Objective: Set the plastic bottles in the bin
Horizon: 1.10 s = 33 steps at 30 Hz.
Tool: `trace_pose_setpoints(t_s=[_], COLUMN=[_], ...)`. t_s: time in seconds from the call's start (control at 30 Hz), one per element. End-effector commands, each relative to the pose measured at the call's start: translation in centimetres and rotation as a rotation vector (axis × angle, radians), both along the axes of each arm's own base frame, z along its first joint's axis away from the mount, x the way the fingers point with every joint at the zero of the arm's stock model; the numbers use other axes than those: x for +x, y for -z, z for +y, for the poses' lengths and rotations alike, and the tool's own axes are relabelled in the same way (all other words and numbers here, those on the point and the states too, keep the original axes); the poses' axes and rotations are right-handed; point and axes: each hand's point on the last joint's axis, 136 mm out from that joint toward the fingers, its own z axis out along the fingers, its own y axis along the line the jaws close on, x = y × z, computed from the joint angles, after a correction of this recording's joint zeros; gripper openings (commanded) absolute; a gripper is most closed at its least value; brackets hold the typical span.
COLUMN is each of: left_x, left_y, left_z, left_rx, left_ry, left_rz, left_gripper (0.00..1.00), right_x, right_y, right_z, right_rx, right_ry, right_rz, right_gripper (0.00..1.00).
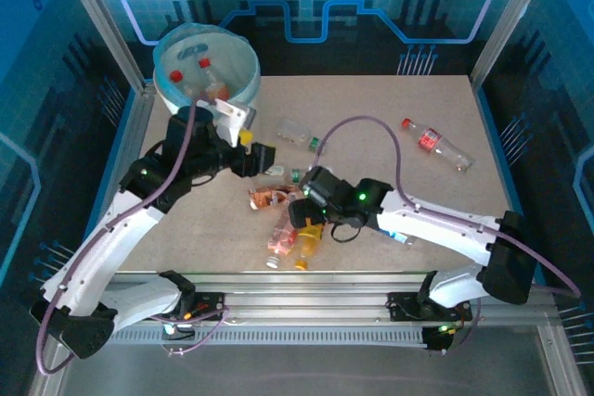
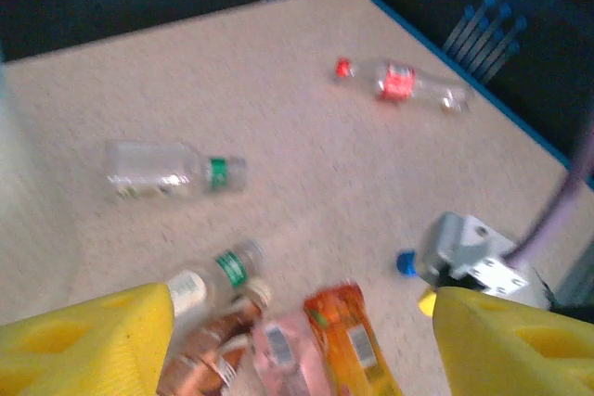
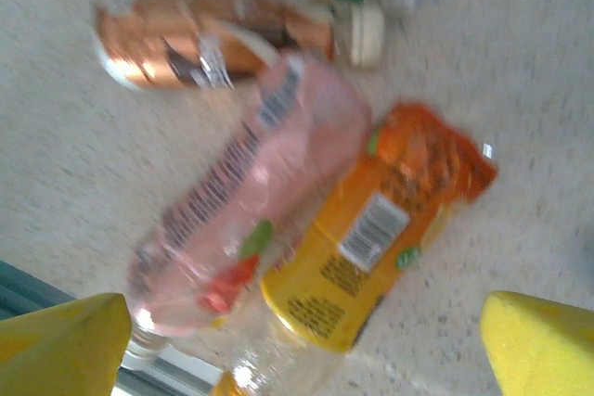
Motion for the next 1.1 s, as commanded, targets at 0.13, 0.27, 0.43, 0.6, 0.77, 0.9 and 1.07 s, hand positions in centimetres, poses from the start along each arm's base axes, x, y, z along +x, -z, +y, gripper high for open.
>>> trace_pose_setpoints(t_s=[0.13, 0.27, 0.43, 0.6, 0.77, 0.9, 1.07], left_x=[-3.5, -4.2, -5.1, -5.5, -5.8, -5.9, -5.8], left_y=[1.9, 1.8, 1.6, 1.0, 0.5, 0.6, 0.7], left_z=[-0.1, 0.9, 1.6, 2.3, 2.5, 2.7, 3.0], left_rx=[0.033, 0.036, 0.029, 0.035, 0.025, 0.031, 0.050], left_ry=[0.066, 0.036, 0.022, 0.004, 0.001, -0.002, -0.013], left_rz=[0.048, 0.035, 0.022, 0.007, -0.003, -0.006, -0.014], left_gripper=[0.75, 0.75, 0.75, 0.75, 0.75, 0.75, 0.75], right_x=[-1.6, -2.3, -2.5, -2.5, -2.6, -2.8, -2.9], right_y=[4.1, 5.9, 7.3, 8.5, 9.5, 10.3, 10.9], right_z=[0.5, 0.9, 1.8, 1.4, 0.8, 0.1, -0.2], right_rx=[0.005, -0.015, -0.027, -0.062, -0.069, -0.090, -0.097], right_ry=[0.148, 0.133, 0.120, 0.131, 0.153, 0.170, 0.179], right_rz=[0.032, 0.064, 0.088, 0.092, 0.098, 0.104, 0.114], right_gripper=[0.99, 0.98, 0.93, 0.89, 0.86, 0.87, 0.85])
